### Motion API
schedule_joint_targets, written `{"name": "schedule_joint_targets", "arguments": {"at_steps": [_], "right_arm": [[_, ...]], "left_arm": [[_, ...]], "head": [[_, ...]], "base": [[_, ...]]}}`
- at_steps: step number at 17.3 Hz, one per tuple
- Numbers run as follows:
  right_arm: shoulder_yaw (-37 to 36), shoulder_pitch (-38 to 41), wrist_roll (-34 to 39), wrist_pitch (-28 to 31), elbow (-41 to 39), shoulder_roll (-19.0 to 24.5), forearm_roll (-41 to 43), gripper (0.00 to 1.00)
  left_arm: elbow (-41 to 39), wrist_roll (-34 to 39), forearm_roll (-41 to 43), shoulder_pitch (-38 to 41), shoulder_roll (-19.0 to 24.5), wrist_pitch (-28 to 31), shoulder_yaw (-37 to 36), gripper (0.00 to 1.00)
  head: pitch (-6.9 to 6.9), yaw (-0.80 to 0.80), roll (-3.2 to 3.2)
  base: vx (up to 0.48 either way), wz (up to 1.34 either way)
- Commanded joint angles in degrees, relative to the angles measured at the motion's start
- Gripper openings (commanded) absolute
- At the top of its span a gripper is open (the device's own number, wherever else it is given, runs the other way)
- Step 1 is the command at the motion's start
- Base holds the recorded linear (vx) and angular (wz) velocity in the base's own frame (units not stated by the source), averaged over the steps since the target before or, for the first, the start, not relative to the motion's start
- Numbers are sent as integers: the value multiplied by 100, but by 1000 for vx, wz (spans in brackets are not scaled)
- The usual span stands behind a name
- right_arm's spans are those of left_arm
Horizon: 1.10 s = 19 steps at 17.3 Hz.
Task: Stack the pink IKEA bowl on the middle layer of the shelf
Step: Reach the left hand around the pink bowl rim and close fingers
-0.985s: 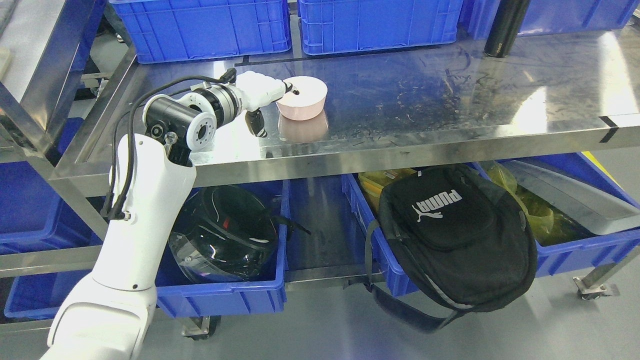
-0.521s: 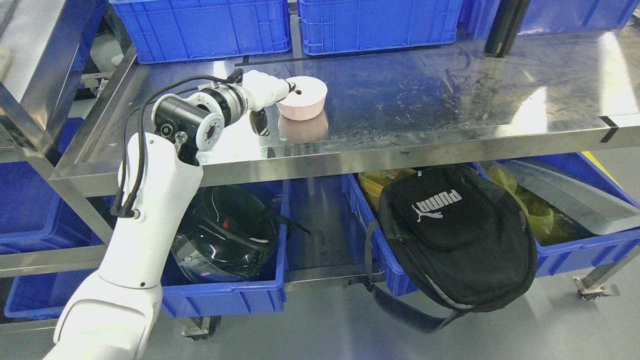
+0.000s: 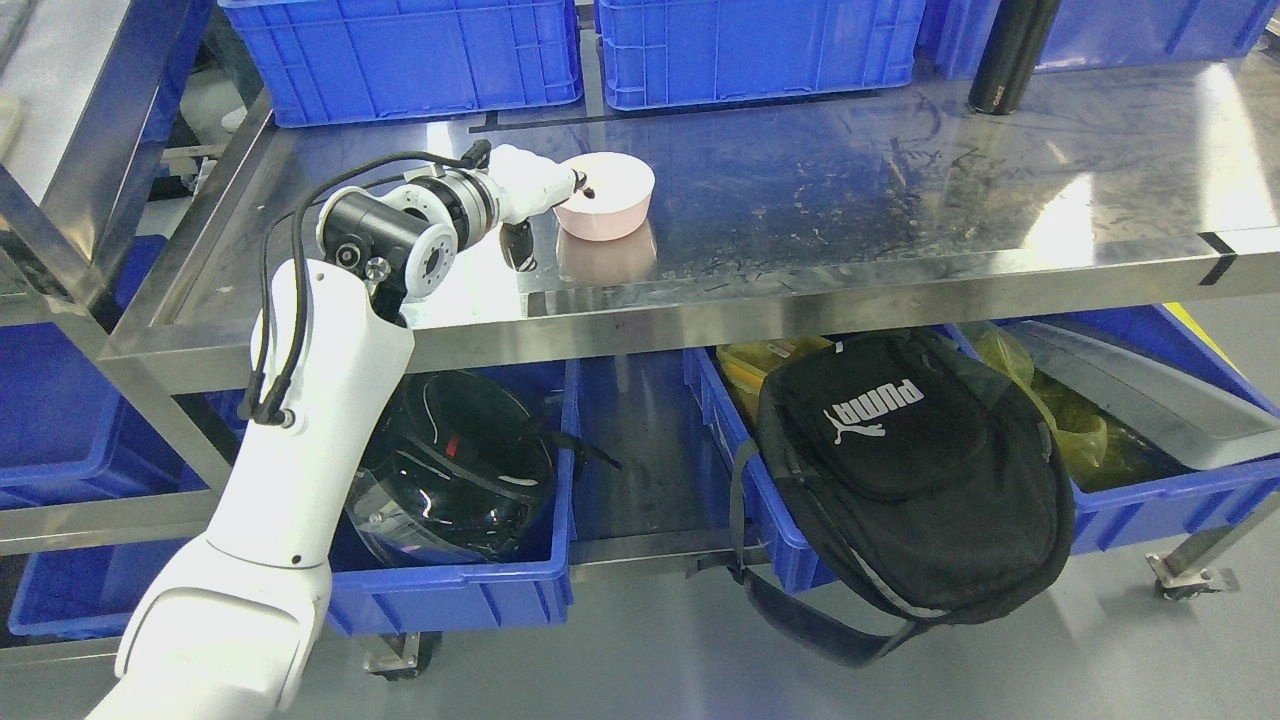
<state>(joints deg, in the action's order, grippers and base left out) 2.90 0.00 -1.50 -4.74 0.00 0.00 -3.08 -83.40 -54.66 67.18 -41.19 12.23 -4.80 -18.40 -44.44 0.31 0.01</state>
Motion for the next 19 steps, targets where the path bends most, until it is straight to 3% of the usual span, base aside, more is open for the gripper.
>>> {"name": "schedule_joint_targets", "arguments": {"at_steps": [1, 11, 17, 19], "right_arm": [[0, 132, 0, 0, -100, -100, 0, 100], [0, 132, 0, 0, -100, -100, 0, 100], [0, 132, 0, 0, -100, -100, 0, 100], [0, 132, 0, 0, -100, -100, 0, 100]], "left_arm": [[649, 130, 32, -108, -195, -20, -84, 75], [1203, 166, 32, -249, -476, -187, -128, 60], [1256, 166, 23, -302, -476, -827, 362, 17], [1256, 166, 23, -293, -468, -1100, 626, 10]], "head": [[0, 0, 0], [0, 0, 0], [0, 0, 0], [0, 0, 0]], "base": [[0, 0], [9, -6], [32, -82], [0, 0]]}}
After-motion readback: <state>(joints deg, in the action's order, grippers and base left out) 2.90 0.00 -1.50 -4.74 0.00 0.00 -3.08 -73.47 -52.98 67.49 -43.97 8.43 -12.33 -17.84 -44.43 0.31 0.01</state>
